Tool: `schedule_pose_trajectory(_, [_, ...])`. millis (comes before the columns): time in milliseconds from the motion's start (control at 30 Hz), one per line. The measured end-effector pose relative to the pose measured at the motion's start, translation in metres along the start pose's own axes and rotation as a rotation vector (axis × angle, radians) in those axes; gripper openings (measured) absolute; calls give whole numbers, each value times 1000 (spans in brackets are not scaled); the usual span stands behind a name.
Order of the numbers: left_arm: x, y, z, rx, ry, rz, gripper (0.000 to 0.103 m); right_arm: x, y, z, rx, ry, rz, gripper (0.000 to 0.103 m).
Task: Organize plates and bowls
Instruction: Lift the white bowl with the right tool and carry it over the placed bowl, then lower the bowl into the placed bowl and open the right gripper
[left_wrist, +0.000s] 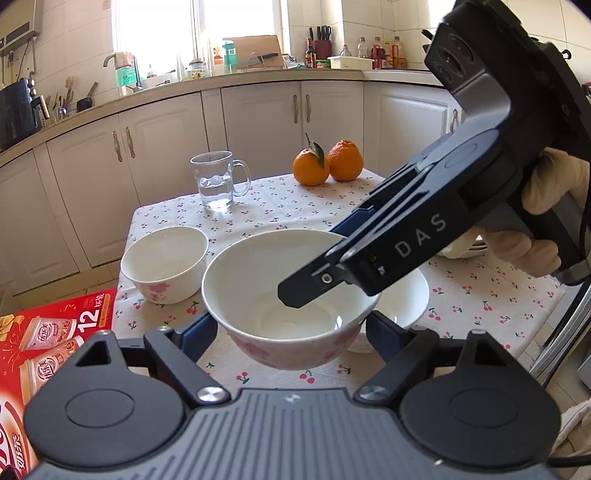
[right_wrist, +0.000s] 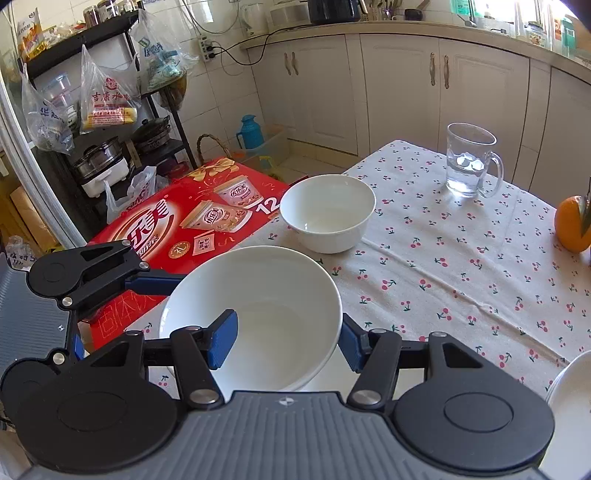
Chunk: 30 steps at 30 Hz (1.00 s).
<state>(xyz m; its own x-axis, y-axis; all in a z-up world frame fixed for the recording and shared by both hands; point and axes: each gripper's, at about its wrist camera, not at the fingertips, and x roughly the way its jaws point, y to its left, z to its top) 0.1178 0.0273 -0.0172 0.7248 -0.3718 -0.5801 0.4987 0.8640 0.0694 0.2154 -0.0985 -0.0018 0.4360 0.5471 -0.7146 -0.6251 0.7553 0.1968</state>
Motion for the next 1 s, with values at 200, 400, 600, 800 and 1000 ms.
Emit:
schedule_pose_trajectory(200, [7, -14, 8, 31, -2, -27, 87, -18, -10, -11, 20, -19, -26, 64])
schedule_pose_trajectory(400, [14, -27, 13, 56, -2, -56, 87, -33, -22, -22, 43, -32, -50, 64])
schedule_pose_trajectory(600, [21, -35, 16, 68, 4, -77, 87, -42, -31, -30, 60, -37, -70, 64])
schedule_pose_trajectory(800, [29, -38, 18, 74, 11, -91, 87, -46, -35, -33, 68, -40, -81, 64])
schedule_pose_trajectory(1000, [39, -37, 20, 68, 21, -108, 87, -44, -42, -34, 77, -39, -100, 64])
